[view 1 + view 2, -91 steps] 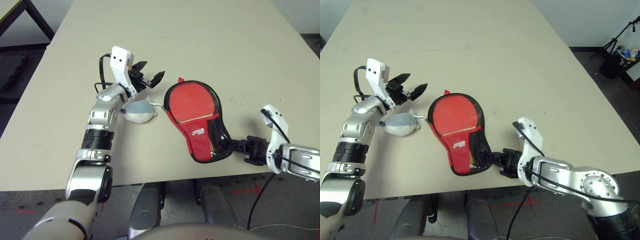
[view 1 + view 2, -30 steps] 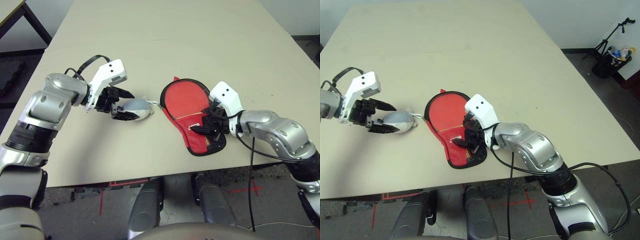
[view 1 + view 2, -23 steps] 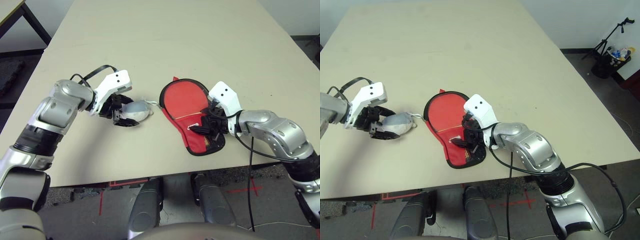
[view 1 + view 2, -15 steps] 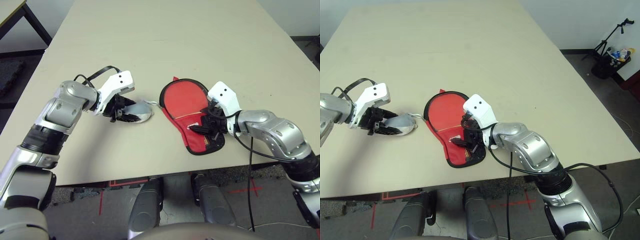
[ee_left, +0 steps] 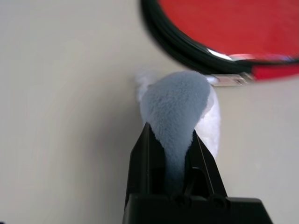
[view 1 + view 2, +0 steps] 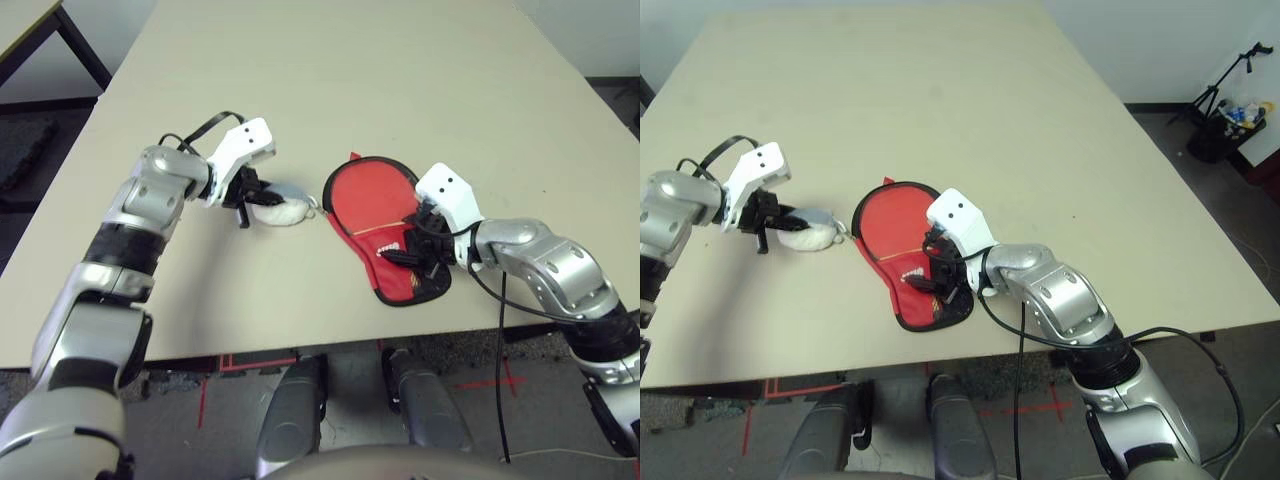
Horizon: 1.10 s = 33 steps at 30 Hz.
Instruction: Store the ping-pong paddle in its case and zip it.
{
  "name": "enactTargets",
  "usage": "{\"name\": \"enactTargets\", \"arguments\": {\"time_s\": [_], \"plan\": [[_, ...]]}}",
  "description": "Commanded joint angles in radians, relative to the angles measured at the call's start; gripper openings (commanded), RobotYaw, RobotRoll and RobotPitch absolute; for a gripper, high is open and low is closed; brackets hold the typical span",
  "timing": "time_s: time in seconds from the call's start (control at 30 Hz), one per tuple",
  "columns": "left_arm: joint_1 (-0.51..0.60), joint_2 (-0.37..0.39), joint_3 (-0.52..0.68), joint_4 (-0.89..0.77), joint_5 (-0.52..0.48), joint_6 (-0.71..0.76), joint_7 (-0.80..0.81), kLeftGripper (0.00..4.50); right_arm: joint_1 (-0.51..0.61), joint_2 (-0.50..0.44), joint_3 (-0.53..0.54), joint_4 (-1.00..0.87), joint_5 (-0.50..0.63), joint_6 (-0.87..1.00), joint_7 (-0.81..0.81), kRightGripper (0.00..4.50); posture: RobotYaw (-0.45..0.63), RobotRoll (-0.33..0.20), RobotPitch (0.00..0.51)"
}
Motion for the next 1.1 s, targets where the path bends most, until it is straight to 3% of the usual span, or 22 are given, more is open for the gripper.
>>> {"name": "enactTargets", "arguments": {"time_s": [0.03, 0.23, 0.4, 0.77, 1.1], "plan": [[-0.075, -0.044, 0.011, 0.153, 0.051, -0.093, 0.106, 0.23, 0.014, 0.018, 0.059, 0.025, -0.011, 0.008, 0.029, 4.50, -0.03, 0.000, 0.209], [-0.233, -0.134, 0.021, 0.405, 0.102, -0.217, 0.246, 0.23, 0.024, 0.018, 0.068, 0.032, -0.026, 0.003, 0.049, 4.50, -0.03, 0.000, 0.219], [-0.304, -0.198, 0.029, 0.511, 0.134, -0.270, 0.340, 0.23, 0.027, 0.026, 0.067, 0.044, -0.036, -0.001, 0.058, 4.50, -0.03, 0.000, 0.228], [-0.387, -0.360, 0.028, 0.616, 0.211, -0.318, 0.552, 0.22, 0.040, 0.035, 0.075, 0.051, -0.053, -0.002, 0.075, 4.50, -0.06, 0.000, 0.251], [-0.421, -0.513, 0.047, 0.634, 0.226, -0.325, 0.614, 0.21, 0.044, 0.046, 0.084, 0.047, -0.060, 0.002, 0.077, 4.50, -0.10, 0.000, 0.255]]}}
